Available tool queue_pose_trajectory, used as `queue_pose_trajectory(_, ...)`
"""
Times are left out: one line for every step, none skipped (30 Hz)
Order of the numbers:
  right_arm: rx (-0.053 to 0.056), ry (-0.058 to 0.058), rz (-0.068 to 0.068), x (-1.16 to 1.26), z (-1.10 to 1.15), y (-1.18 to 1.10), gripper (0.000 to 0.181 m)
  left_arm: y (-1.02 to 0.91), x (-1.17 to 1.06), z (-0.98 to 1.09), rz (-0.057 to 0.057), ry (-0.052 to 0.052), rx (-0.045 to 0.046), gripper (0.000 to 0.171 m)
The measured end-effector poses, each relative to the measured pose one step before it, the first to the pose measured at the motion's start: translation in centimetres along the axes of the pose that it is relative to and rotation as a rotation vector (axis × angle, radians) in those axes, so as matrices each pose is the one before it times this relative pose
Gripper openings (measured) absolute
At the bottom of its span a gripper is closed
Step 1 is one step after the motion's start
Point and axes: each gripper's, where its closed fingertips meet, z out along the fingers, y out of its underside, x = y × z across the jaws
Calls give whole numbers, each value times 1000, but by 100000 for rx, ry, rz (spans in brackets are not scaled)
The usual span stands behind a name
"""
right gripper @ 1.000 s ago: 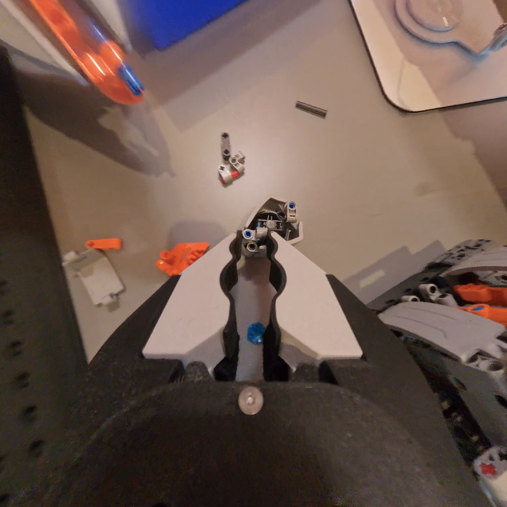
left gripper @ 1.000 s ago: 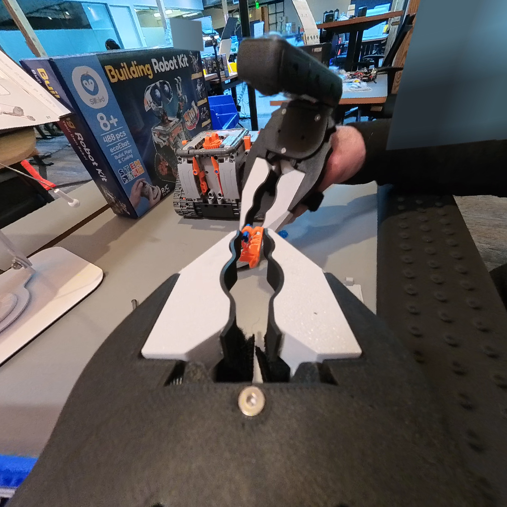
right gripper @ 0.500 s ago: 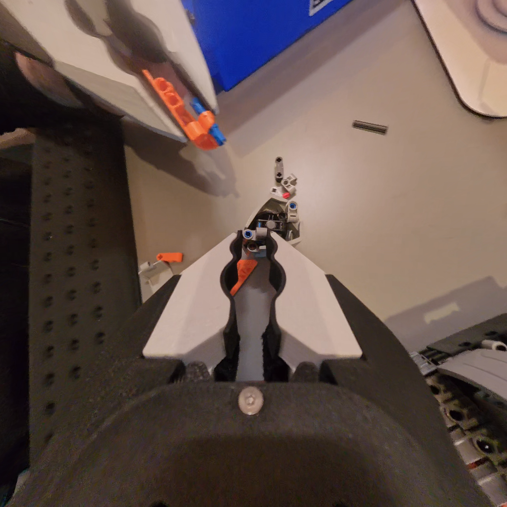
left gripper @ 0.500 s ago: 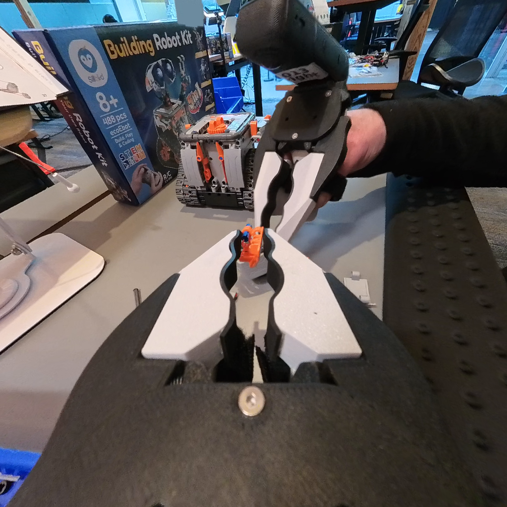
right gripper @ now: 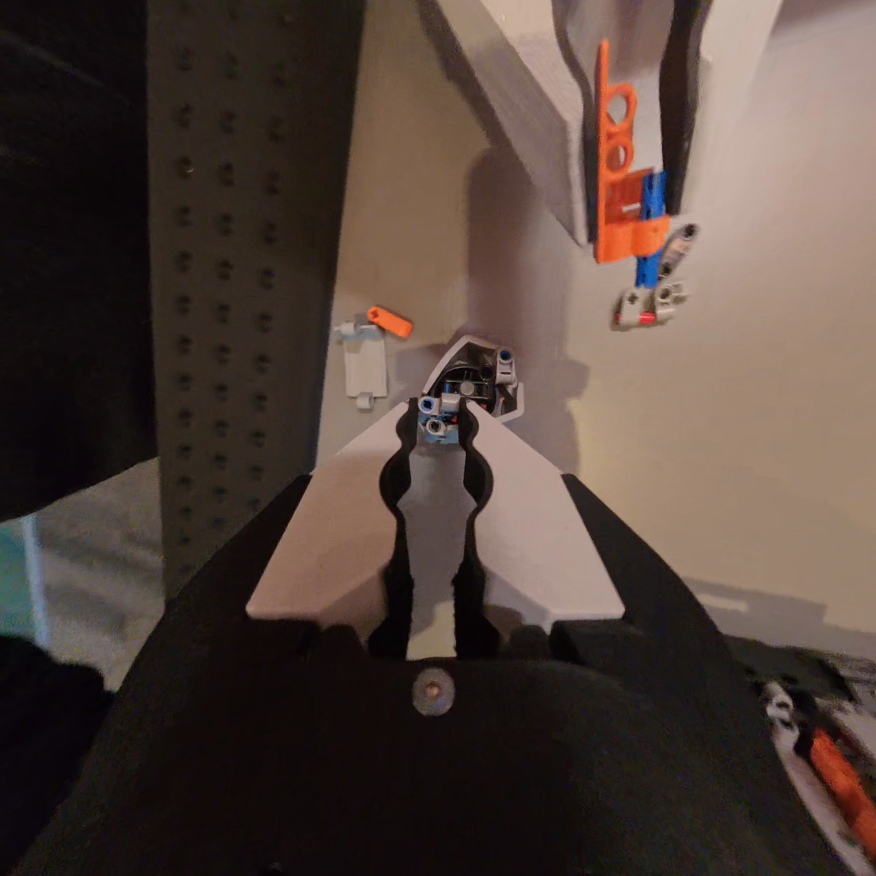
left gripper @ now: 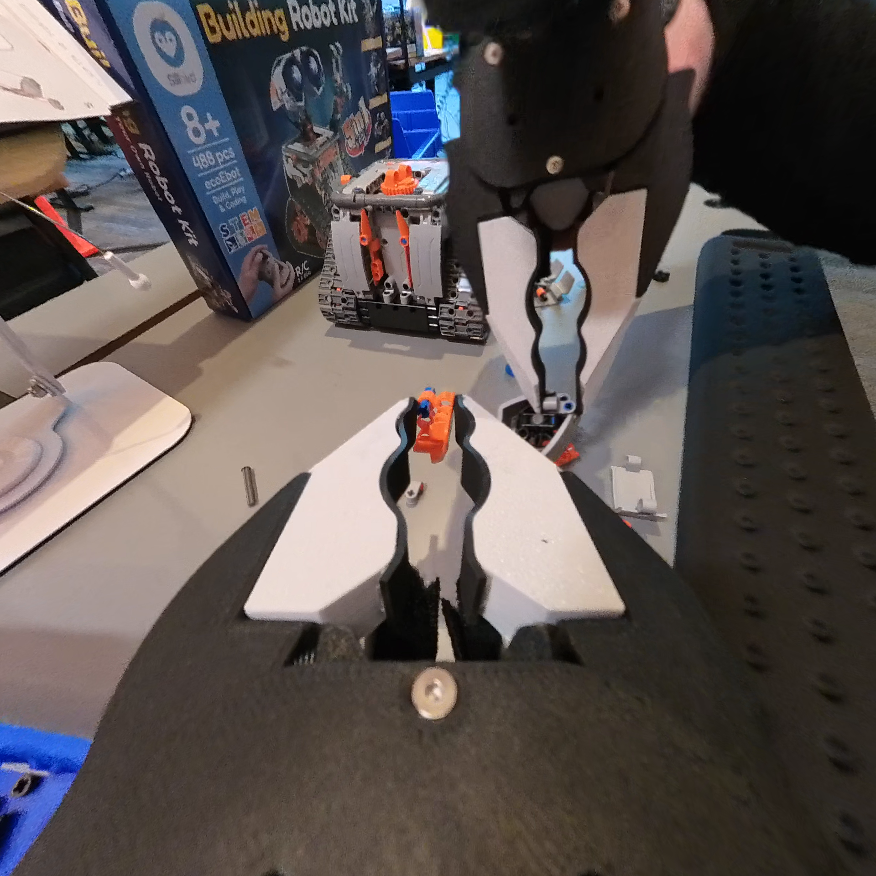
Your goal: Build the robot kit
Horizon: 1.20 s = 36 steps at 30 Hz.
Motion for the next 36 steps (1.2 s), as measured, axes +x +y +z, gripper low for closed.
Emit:
queue_pose_trajectory(-2135, -6026, -342, -265, 95, -52, 14, 309, 174, 107, -540, 1248, -1741, 12)
queue_pose_trajectory(-2580, -5251, -62, -58, 219, 28, 14, 467, 193, 181, -897, 1328, -2441, 13)
queue_pose_trajectory(-3246, -4844, -145, 11, 300, 147, 15, 513, 109, 192, -573, 660, -2497, 12)
queue_pose_trajectory(-3002, -5548, -141, -92, 299, 117, 15, 563, 135, 195, -469, 952, -3037, 13)
queue_pose_trajectory(-1397, -5227, -192, -64, 167, -125, 15, 451, 130, 189, -456, 968, -2270, 13)
queue_pose_trajectory(-150, -3911, 35, 50, 33, -322, 15, 248, 132, 124, -497, 1019, -1083, 13)
queue_pose_trajectory(-1040, -2750, -452, 69, -37, -160, 14, 235, 77, 119, -719, 846, -1166, 13)
queue_pose_trajectory(-1451, -1433, -595, 148, -89, -18, 15, 267, 72, 135, -892, 950, -1260, 12)
queue_pose_trajectory(-846, -375, 242, 278, -162, -55, 15, 130, 21, 83, -923, 623, -485, 12)
queue_pose_trajectory(-219, -220, 653, 312, -185, -88, 15, 134, -36, 73, -910, 371, -499, 12)
queue_pose_trajectory(140, -123, 223, 291, -167, -95, 15, 211, -33, 99, -842, 385, -1055, 12)
queue_pose_trajectory(349, -295, 327, 255, -143, -106, 15, 208, 12, 124, -819, 591, -953, 12)
queue_pose_trajectory(738, -408, 721, 245, -122, -177, 15, 172, 64, 116, -707, 814, -797, 12)
queue_pose_trajectory(653, -552, 732, 197, -62, -179, 15, 226, 42, 155, -452, 647, -1090, 12)
queue_pose_trajectory(197, -331, 362, 173, -21, -99, 15, 206, 37, 132, -150, 544, -994, 12)
queue_pose_trajectory(65, 708, 572, 319, -16, -86, 17, 148, 7, 107, -169, 277, -629, 12)
queue_pose_trajectory(907, 1602, 1439, 456, -59, -180, 18, 167, -24, 83, -336, 260, -718, 12)
queue_pose_trajectory(1544, 1270, 1626, 360, -80, -233, 24, 180, -51, 79, -591, 250, -761, 12)
queue_pose_trajectory(1391, 800, 1251, 222, -109, -167, 26, 81, -32, 35, -742, 423, -114, 12)
queue_pose_trajectory(2076, 1978, 1471, 314, -201, -191, 29, 65, -72, 8, -951, 312, -85, 12)
queue_pose_trajectory(2822, 2321, 918, 237, -297, -218, 33, 77, -55, 2, -819, 248, -265, 12)
queue_pose_trajectory(2624, 1014, 15, -84, -306, -89, 34, 32, -40, -22, -521, 152, 33, 12)
queue_pose_trajectory(2135, 1549, -196, -116, -323, 77, 36, 41, -63, 0, -361, -154, -152, 12)
queue_pose_trajectory(2524, 3113, 259, 76, -380, 70, 38, 64, -96, 2, -154, -471, -366, 12)
queue_pose_trajectory(3087, 2929, 830, 22, -402, 35, 39, 70, -116, -3, -97, -491, -411, 13)
queue_pose_trajectory(2850, 3436, 928, 53, -388, 105, 40, 32, -71, -31, -186, -154, -225, 13)
queue_pose_trajectory(1803, 4920, 1003, 226, -335, 286, 41, 7, -41, -21, -378, 61, -47, 12)
queue_pose_trajectory(174, 4670, 1058, 137, -221, 590, 43, -33, 19, -32, -241, 318, 230, 12)
queue_pose_trajectory(284, 3119, -300, -191, -112, 602, 45, 43, 12, 7, -207, 163, -159, 12)
queue_pose_trajectory(1607, 2140, -446, -344, -68, 396, 46, 89, 44, 58, -67, 340, -565, 13)
queue_pose_trajectory(851, 2303, 762, -245, 21, 473, 47, 11, 108, 60, 252, 460, -31, 13)
queue_pose_trajectory(5, 3187, 875, -55, 114, 620, 50, -25, 167, 82, 431, 773, 121, 13)
queue_pose_trajectory(1143, 3396, 1004, 51, 181, 437, 53, -17, 155, 92, 564, 730, -17, 13)
queue_pose_trajectory(1986, 2097, 1821, 13, 238, 265, 53, -81, 170, 94, 762, 703, 317, 13)
queue_pose_trajectory(2115, 1354, 1928, 16, 317, 190, 54, -143, 170, 65, 661, 637, 527, 13)
queue_pose_trajectory(2893, 1343, 2263, 125, 373, 43, 55, -157, 140, 77, 730, 275, 512, 12)
